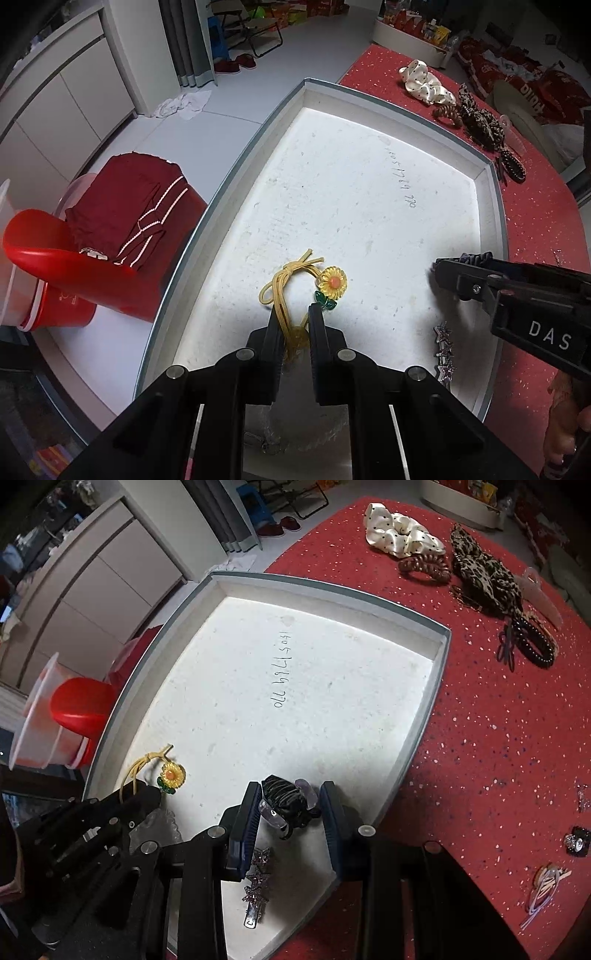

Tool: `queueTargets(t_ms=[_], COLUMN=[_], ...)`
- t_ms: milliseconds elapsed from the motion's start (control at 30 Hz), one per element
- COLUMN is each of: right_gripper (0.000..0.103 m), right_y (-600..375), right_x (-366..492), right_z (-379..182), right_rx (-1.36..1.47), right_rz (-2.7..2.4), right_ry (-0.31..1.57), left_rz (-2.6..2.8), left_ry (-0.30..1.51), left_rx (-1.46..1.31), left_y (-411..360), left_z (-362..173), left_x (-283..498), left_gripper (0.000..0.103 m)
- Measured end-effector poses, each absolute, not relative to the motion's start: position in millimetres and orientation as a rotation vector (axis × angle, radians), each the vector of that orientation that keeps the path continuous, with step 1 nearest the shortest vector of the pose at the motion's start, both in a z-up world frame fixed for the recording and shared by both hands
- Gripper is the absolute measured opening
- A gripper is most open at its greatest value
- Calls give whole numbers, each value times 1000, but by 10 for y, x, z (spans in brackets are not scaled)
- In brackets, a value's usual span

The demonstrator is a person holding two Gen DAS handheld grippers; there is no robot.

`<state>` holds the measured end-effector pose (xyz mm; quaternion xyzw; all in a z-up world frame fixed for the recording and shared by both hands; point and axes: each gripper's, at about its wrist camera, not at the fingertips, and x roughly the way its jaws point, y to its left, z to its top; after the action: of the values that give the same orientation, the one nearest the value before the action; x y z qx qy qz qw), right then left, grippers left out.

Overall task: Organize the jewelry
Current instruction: 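Open the left gripper releasing the hair tie while the right releases the bow clip, then withdraw both open grippers from the tray toward the loose accessories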

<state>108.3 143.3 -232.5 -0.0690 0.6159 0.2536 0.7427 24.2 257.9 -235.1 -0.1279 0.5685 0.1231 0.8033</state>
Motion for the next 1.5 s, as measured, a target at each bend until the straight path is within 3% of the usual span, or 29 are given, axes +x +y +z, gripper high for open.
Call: queueTargets(t_ms=[200,233,267,333,567,700,800,900,1100,1133,1200,1500], right_gripper=[38,41,43,47,58,70,71,82,84,94,103,103], right_y=[1400,1403,1370,1356,1233,1066,964,822,513,467,384,-106], right_x=[1125,1144,1154,1161,1154,1111,1065,1009,884,862,820,627], right_z=[-2319,-2323,-2311,-2304,-2118,-1959,-1884,-1826,-1694,-1674,-1624,-1466], right_rx=[-123,-110,-98,-76,12,61,76,105,134,133,125,125], right_rz=[578,586,592,603,636,644,637,621,587,581,572,493], right_ry=[1369,1375,1382,1391,1371,1348,1346,1351,1346,1345,1333,1388], left_rz=[283,285,288,323,333,339,347,346,346,339,327,279], left_ry=[1226,1229,1234,1212,1202,1211,1221,1224,1215,1213,1212,1223], left_rx=[-270,-271,-271,-259,-225,-199,-194,-190,-159,-151,-139,-67], left_y=[2582,2583,2582,2586,2555,2491,2457,2410,2264,2223,2148,1746], left_z=[-2351,-2352,-2353,-2303,-2208,-2165,-2123,-2047,-1860,-1820,-1747,-1507], left_x=[218,218,219,194,135,91,53,34,42,49,64,87], left_gripper=[14,18,50,95,95,96,103,103,103,103,103,103])
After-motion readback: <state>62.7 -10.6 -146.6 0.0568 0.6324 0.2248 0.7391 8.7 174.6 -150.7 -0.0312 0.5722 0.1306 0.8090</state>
